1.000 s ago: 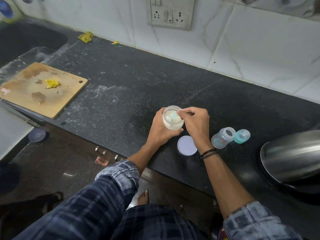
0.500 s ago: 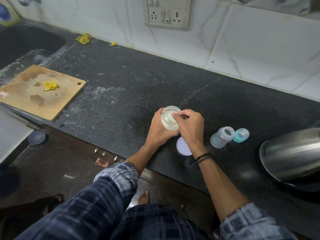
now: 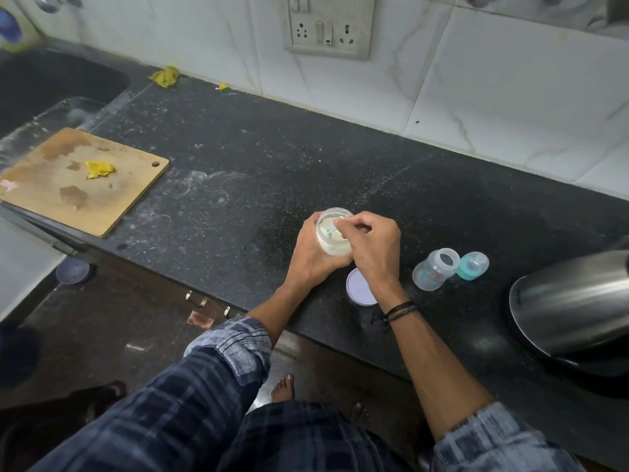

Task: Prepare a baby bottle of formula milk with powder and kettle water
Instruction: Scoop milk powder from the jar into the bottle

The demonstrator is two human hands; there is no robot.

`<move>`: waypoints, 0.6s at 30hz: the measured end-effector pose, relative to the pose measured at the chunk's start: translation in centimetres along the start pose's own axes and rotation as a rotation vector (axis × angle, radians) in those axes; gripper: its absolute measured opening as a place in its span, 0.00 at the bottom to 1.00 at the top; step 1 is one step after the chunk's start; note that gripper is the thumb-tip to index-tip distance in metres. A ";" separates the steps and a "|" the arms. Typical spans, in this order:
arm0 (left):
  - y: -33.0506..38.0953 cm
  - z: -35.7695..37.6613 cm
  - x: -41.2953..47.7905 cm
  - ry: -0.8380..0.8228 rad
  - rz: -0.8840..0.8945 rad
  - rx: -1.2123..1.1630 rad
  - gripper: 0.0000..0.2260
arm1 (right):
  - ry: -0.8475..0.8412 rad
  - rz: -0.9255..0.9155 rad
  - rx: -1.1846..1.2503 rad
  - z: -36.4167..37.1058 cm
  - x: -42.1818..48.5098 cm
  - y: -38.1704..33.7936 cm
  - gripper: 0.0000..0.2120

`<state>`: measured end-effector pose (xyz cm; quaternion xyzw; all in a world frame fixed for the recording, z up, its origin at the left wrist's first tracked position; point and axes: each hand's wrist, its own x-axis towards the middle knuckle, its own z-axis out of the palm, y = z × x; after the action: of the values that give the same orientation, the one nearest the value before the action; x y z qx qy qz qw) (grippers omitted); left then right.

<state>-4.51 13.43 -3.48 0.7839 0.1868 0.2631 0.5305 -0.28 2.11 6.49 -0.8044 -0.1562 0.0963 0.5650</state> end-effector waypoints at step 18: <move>-0.6 0.1 -0.3 -0.002 -0.011 0.041 0.35 | 0.153 0.224 0.131 -1.1 -0.1 3.0 0.06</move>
<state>-4.71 13.40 -4.14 0.7937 0.1959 0.2557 0.5160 0.40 0.20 4.03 -0.7833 -0.0152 0.1070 0.6122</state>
